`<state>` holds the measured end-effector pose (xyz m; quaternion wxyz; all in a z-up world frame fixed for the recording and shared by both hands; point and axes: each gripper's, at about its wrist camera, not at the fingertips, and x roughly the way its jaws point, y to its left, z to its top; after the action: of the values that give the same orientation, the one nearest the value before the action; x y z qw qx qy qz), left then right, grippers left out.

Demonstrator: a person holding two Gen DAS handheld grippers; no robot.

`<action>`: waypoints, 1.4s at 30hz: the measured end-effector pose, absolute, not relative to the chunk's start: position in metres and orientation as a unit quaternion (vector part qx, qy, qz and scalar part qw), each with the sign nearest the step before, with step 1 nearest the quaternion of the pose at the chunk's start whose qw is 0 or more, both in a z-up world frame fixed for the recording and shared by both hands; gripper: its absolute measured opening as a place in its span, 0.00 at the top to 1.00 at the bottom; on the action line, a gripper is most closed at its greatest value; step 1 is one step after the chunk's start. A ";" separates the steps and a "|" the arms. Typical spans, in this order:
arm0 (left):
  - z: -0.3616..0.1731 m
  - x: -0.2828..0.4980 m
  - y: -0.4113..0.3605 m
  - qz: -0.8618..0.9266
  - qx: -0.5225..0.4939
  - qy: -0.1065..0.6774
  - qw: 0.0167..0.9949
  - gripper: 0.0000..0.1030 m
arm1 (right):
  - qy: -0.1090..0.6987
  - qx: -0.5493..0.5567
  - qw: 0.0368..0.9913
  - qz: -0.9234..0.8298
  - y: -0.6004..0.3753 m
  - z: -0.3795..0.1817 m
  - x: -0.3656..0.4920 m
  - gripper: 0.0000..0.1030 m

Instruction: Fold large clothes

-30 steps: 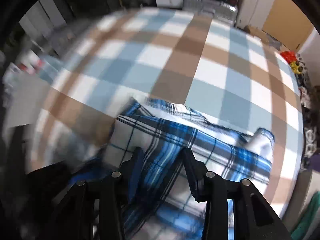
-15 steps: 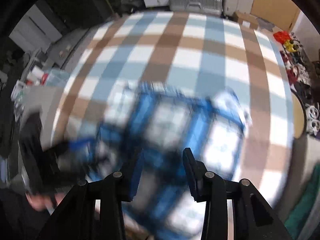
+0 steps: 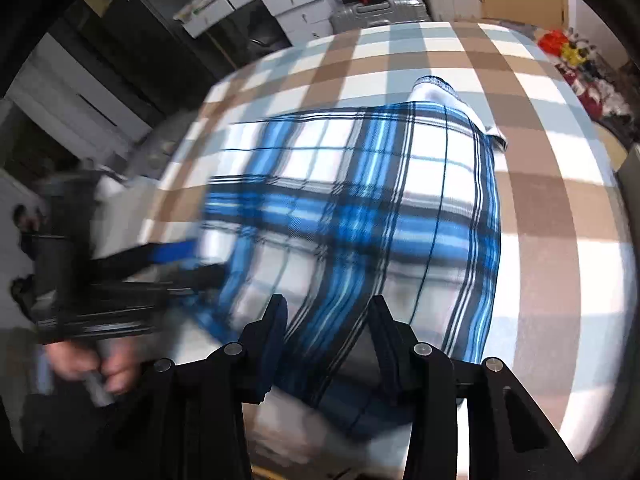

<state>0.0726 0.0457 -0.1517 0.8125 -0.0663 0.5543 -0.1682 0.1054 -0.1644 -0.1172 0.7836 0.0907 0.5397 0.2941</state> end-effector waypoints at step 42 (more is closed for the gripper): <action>-0.156 0.118 0.075 -0.245 -0.121 0.588 0.762 0.44 | 0.481 0.283 0.796 0.236 -0.237 -0.181 0.099 0.42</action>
<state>0.1184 0.0746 -0.1558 0.7616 -0.1209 0.5877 -0.2449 0.0986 -0.2367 -0.1811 0.7955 0.2829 0.4810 0.2362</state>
